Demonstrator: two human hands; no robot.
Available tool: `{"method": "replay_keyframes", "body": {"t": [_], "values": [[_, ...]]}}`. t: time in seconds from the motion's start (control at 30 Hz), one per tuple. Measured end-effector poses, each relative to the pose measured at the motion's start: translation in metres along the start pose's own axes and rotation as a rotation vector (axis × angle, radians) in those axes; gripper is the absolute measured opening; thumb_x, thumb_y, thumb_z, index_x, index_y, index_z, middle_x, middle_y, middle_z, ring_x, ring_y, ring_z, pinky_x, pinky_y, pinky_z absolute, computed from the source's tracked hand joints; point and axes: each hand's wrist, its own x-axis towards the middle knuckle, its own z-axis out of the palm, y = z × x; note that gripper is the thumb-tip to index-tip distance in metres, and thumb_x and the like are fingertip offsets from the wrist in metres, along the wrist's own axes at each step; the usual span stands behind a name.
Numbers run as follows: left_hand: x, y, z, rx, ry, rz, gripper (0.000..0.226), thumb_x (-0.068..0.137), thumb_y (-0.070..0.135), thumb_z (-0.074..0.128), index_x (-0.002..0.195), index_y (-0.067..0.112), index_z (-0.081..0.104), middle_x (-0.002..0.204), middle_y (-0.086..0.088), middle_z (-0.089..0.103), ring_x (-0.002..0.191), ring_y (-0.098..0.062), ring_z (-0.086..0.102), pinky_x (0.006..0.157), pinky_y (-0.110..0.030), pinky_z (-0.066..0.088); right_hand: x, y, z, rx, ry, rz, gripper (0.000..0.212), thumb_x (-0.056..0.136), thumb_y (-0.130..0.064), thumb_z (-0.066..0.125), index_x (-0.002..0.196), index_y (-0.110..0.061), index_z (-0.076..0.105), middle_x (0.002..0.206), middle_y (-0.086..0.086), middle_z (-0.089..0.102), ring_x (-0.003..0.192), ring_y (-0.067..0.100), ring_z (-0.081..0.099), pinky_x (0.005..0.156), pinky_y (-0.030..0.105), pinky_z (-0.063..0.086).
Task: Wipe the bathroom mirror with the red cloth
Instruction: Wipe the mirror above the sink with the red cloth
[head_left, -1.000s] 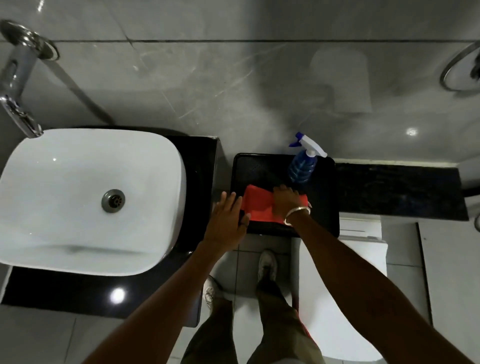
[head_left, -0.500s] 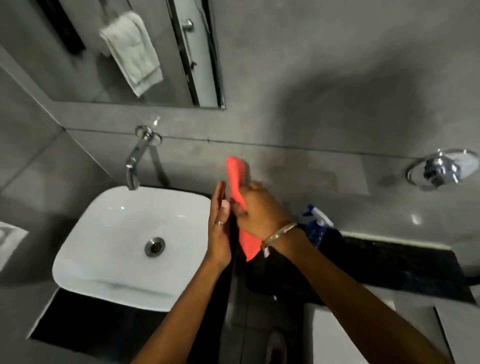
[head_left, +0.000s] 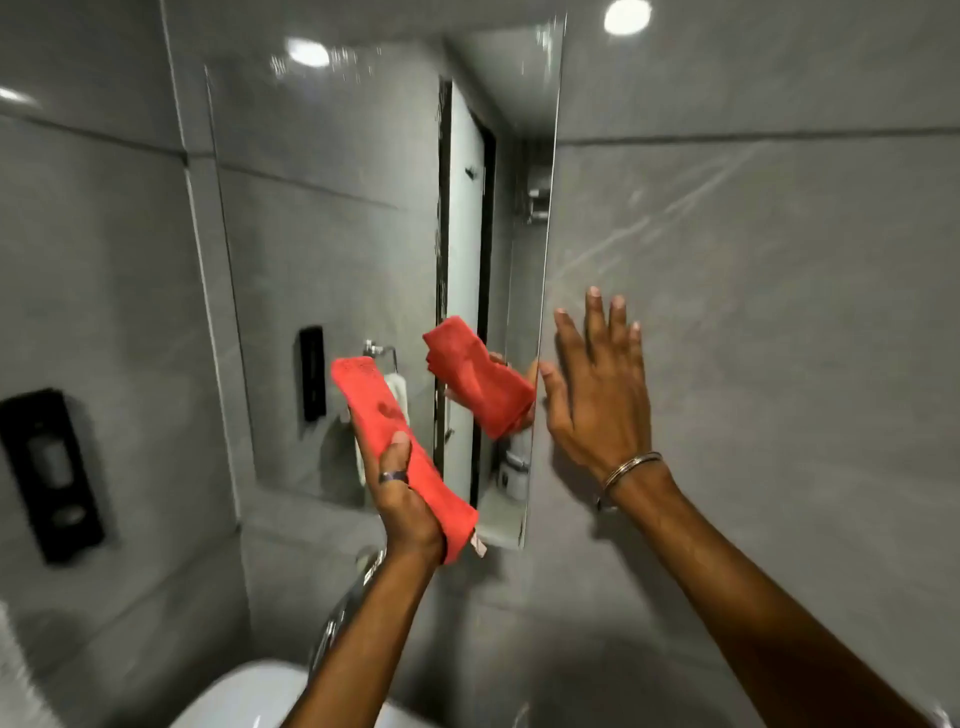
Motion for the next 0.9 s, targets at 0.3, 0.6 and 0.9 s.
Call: {"method": "replay_keyframes", "body": {"t": [0.3,0.6,0.9], "values": [[0.121,0.023,0.154,0.964,-0.289,0.929,0.072,0.1,0.071,0.013,0.161,0.044,-0.014,0.175,0.007,-0.011,0.162,-0.012,-0.015,0.132,-0.05,-0.004,0.142,0.046,-0.026,-0.339,0.25,-0.036,0.066,0.105,-0.051,0.024,0.166,-0.029,0.009,0.175,0.003,-0.005,0.163,0.027,-0.007,0.13,0.057,-0.001],[0.159,0.046,0.233,1.279,-0.293,1.177,0.071,0.106,0.056,0.01,0.166,0.022,-0.005,0.173,-0.002,-0.023,0.161,-0.023,-0.023,0.13,-0.054,-0.009,0.161,0.055,-0.019,-0.379,0.374,-0.119,0.067,0.104,-0.047,0.025,0.166,-0.028,0.01,0.176,0.001,0.001,0.163,0.026,-0.001,0.13,0.054,-0.001],[0.177,0.094,0.306,1.326,-0.196,1.177,0.07,0.108,0.051,0.017,0.166,0.022,-0.008,0.175,-0.006,-0.017,0.162,-0.027,-0.018,0.131,-0.054,-0.007,0.239,0.042,-0.057,-0.377,0.41,-0.14,0.065,0.105,-0.046,0.024,0.165,-0.026,0.011,0.175,0.0,0.005,0.163,0.026,-0.001,0.13,0.057,0.004]]}}
